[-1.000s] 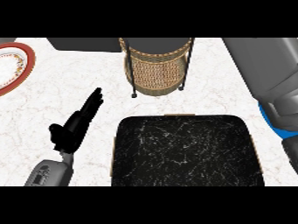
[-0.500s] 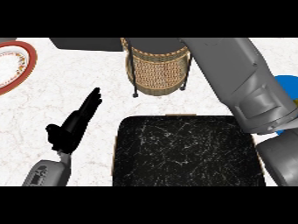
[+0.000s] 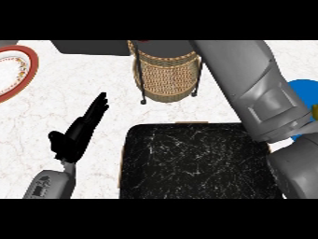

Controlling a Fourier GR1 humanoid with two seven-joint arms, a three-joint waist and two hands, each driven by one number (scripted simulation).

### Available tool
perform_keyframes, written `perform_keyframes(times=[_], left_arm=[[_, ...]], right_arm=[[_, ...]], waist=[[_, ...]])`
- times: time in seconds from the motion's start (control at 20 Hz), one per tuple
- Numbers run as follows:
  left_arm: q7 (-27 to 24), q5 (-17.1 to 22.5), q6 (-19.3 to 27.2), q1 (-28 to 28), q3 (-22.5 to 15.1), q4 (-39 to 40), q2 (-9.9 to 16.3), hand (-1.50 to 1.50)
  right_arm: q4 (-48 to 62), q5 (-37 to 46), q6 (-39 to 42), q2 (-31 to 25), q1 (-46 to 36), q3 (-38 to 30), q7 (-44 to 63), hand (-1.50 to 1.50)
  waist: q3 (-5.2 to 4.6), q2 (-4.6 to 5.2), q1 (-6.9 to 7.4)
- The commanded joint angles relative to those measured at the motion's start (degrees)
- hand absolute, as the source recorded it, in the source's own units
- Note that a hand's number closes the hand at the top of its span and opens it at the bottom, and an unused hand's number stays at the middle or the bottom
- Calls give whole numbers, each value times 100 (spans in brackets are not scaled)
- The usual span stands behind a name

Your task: Pick the tomato from the tray and place it in the tiered basket

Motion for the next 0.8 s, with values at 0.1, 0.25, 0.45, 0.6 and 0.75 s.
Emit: perform_keyframes(times=[0.1, 0.25, 0.45, 0.6, 0.75], left_arm=[[-79, -173, 81, 278, -109, -141, -40, 0], [-294, -67, -30, 167, 41, 258, -58, 0], [181, -146, 231, 10, -51, -126, -196, 0], [-110, -48, 80, -76, 139, 183, -85, 0], [74, -160, 163, -28, -22, -61, -159, 0]], right_arm=[[5, -439, -339, 109, -88, -483, 263, -150], [-160, -339, -827, -143, 79, -466, -28, -150], [-323, 84, -1784, -582, 192, -216, -132, -150], [-375, 96, -2443, -1025, 234, -379, -249, -150], [-569, 20, -2426, -1511, 629, -513, -675, -150]], waist=[[-19, 8, 23], [-21, 16, -36], [-14, -33, -106], [-22, 44, -74], [-10, -10, -167]])
